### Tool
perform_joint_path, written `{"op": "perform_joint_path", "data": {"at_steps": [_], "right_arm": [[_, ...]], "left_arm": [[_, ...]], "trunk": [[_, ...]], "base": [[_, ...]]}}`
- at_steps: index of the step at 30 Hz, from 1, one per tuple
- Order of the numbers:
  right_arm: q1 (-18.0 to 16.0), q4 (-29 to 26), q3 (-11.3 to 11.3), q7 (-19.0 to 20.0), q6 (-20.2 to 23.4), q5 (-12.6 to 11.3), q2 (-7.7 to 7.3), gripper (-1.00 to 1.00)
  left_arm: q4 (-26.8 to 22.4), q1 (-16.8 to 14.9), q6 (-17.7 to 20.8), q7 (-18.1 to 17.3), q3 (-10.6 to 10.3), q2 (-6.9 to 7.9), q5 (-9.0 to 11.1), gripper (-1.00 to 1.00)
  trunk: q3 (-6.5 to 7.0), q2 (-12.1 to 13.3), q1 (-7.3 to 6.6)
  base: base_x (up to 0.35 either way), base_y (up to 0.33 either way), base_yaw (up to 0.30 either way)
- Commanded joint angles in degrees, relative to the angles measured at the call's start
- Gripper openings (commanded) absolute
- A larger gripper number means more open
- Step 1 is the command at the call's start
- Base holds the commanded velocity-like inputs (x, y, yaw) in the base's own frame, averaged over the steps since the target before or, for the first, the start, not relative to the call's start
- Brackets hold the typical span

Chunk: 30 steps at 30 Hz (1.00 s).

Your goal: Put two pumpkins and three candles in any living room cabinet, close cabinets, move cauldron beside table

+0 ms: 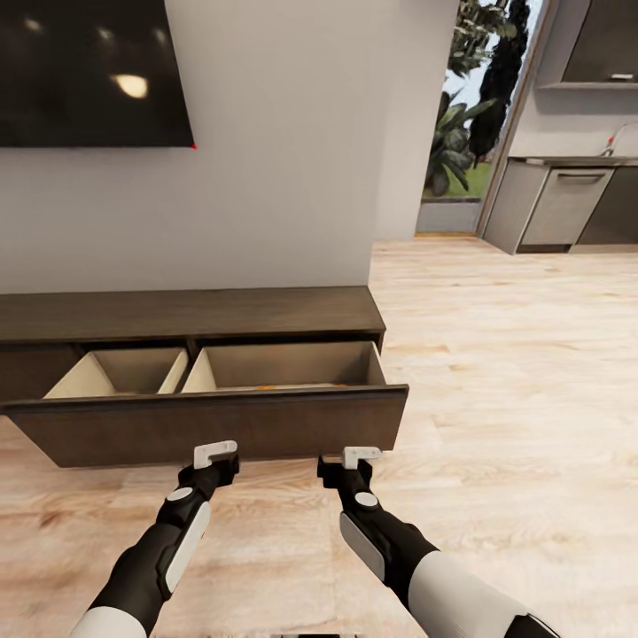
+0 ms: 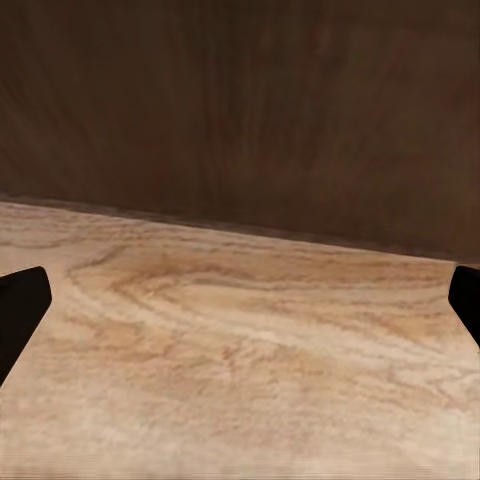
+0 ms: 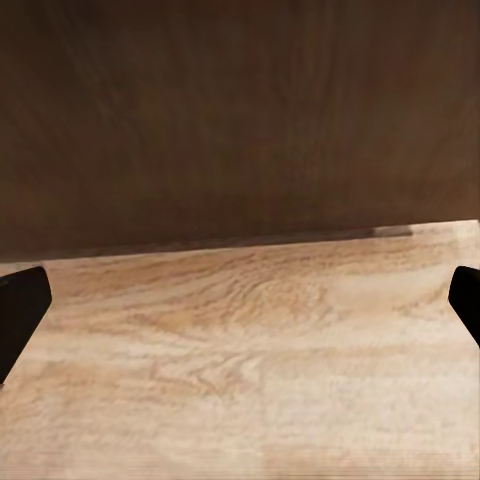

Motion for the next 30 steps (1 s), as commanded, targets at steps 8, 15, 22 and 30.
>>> {"op": "perform_joint_path", "data": {"at_steps": [8, 15, 22, 30], "right_arm": [[-0.08, 0.08, 0.34, -0.35, -0.82, -0.52, 0.00, 1.00], [-0.08, 0.08, 0.33, -0.38, -6.09, -0.53, 0.00, 1.00], [-0.08, 0.08, 0.33, -0.38, -7.39, -0.63, 0.00, 1.00], [-0.08, 0.08, 0.33, -0.30, -7.48, -0.55, 0.00, 1.00]], "left_arm": [[-0.01, -0.02, 0.17, 0.57, -0.17, 0.09, 0.55, 1.00], [0.00, 0.00, 0.07, 0.58, -0.17, 0.12, 0.58, 1.00], [-0.03, 0.07, 0.04, 0.27, -0.17, 0.09, 0.62, 1.00], [-0.08, 0.16, 0.11, -0.17, -0.21, 0.28, 0.63, 1.00]], "trunk": [[-1.83, -0.13, 0.19], [-3.38, -0.23, 0.37], [-3.60, -0.24, 0.40], [-3.60, -0.24, 0.40]], "base": [[0.000, 0.000, 0.000], [0.000, 0.000, 0.000], [0.000, 0.000, 0.000], [0.145, 0.046, 0.000]]}}
